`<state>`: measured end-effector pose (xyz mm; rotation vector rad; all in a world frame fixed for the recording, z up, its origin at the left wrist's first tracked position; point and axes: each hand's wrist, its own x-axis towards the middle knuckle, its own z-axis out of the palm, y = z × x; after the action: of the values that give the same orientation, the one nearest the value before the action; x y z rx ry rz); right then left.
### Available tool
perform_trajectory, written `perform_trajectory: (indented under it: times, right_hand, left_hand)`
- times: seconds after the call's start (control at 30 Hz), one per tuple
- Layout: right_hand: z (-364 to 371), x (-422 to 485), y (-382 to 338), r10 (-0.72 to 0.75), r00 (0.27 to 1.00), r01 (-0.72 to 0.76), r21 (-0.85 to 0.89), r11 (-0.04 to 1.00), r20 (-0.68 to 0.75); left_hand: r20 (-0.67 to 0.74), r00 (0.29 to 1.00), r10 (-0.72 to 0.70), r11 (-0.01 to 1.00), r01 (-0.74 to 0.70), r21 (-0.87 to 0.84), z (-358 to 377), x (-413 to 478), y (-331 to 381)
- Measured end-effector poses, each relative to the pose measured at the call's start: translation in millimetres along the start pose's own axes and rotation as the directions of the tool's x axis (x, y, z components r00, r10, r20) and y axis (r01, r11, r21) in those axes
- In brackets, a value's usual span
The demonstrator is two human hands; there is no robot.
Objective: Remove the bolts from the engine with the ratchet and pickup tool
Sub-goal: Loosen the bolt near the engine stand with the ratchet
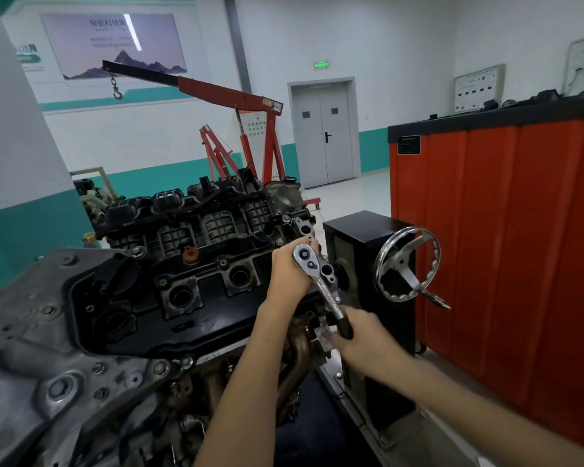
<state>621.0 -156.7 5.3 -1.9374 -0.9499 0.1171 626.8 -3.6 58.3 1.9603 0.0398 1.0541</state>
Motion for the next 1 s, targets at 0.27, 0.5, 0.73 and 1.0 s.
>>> perform_trajectory:
  times: [0.27, 0.5, 0.73, 1.0]
  right_hand:
    - [-100, 57, -10, -0.248, 0.964, 0.228, -0.764, 0.603, 0.092]
    - [10, -10, -8, 0.028, 1.0, -0.028, 0.192, 0.981, -0.001]
    - [-4, -4, -2, -0.006, 0.999, 0.002, 0.064, 0.998, 0.05]
    - [-96, 52, 4, -0.247, 0.964, 0.24, -0.708, 0.664, 0.095]
  left_hand:
    - [-0.02, 0.999, -0.04, 0.999, 0.04, 0.019, -5, -1, 5]
    - [-0.106, 0.986, -0.128, 0.981, 0.109, -0.162, 14, 1, 2]
    - [0.037, 0.998, -0.052, 0.999, 0.052, -0.012, 3, 4, -5]
    - [0.039, 0.999, -0.011, 0.998, 0.009, 0.067, -3, 2, 7]
